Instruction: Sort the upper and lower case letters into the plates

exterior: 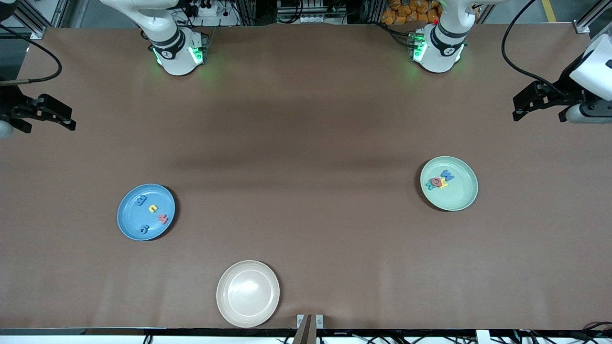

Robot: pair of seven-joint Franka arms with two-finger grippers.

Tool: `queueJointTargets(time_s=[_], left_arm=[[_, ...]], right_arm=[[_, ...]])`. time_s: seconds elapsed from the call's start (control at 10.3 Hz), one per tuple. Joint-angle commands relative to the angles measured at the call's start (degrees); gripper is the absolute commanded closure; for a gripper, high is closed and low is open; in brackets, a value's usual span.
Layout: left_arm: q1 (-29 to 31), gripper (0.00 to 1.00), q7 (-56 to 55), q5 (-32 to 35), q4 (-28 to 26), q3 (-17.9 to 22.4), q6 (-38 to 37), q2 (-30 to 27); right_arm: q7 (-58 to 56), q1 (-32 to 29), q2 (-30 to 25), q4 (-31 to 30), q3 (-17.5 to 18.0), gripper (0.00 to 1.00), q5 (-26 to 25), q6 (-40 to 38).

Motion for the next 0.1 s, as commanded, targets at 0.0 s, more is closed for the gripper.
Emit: queueJointTargets(time_s=[0.0], left_arm=[[-0.63, 0.0, 1.48, -2.18, 0.24, 1.05, -1.27, -0.66]], right_arm=[[0.52, 0.07, -0.19, -0.19, -0.03, 0.0, -0.27, -0.37]])
